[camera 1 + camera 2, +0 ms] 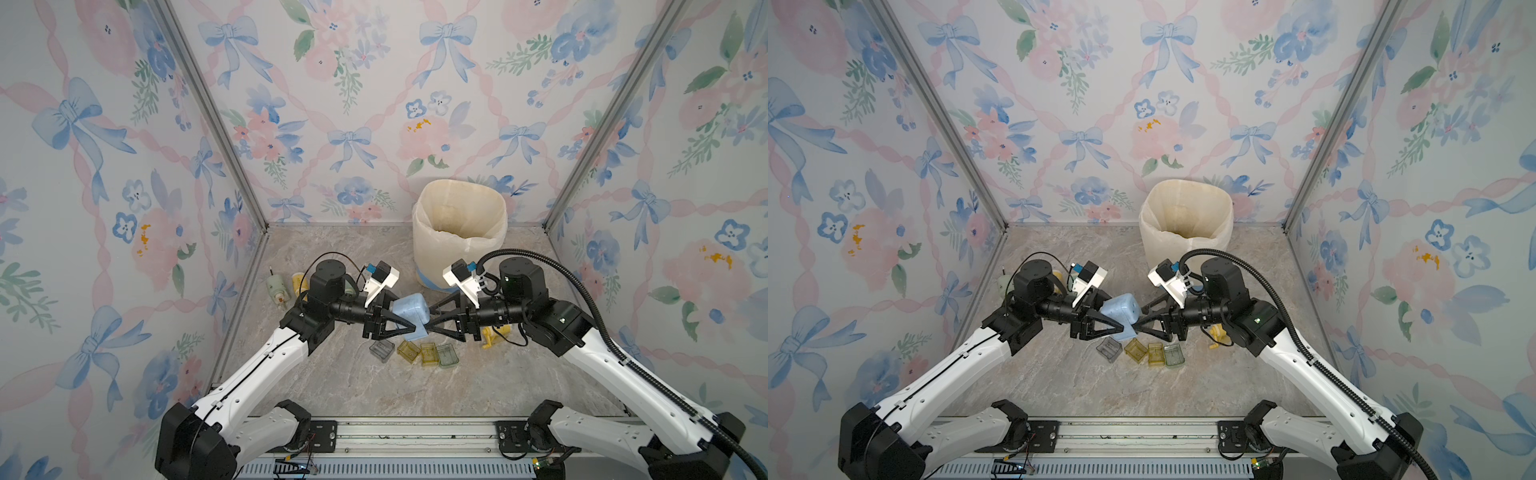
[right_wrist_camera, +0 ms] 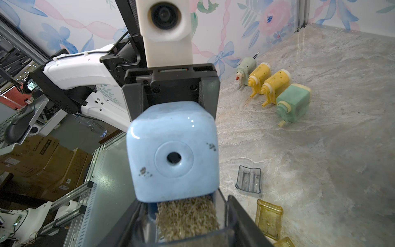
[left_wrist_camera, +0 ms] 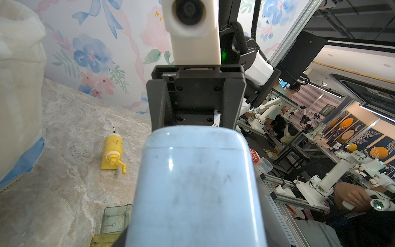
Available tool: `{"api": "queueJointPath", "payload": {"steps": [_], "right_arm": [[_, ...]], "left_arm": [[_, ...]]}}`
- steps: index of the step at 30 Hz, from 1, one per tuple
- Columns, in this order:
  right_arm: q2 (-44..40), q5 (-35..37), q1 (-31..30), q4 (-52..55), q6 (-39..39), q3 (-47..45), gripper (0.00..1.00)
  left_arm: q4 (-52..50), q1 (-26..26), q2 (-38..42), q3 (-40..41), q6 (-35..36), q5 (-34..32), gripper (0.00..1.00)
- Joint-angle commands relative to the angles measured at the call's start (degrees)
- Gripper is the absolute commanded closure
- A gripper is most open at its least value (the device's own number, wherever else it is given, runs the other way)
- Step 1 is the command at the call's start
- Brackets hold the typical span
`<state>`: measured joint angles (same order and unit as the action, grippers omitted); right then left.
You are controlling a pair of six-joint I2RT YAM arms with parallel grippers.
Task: Take out the pencil sharpener tray and clean the shavings
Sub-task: Open the container of the pencil sharpener.
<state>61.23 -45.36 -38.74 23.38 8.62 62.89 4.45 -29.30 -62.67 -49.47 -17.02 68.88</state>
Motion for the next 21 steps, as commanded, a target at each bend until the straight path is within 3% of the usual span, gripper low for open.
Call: {"api": "queueJointPath", "payload": {"steps": [1,13,21], "right_arm": [[0.1,-1.8,-0.5,0.1,0.2,1.0,0.46],[-3.5,-2.0,3.5,-0.2,1.1,0.4,0.48],[-5.2,-2.0,4.8,0.8,1.4,0.0,0.48]], "left_arm": [[1.1,0.3,1.2,0.3,0.8,0.4,1.00],[1.1,0.9,2.0,0.4,0.8,-0.5,1.00],[1.2,3.9,3.1,0.2,0.7,-3.0,1.00]]}}
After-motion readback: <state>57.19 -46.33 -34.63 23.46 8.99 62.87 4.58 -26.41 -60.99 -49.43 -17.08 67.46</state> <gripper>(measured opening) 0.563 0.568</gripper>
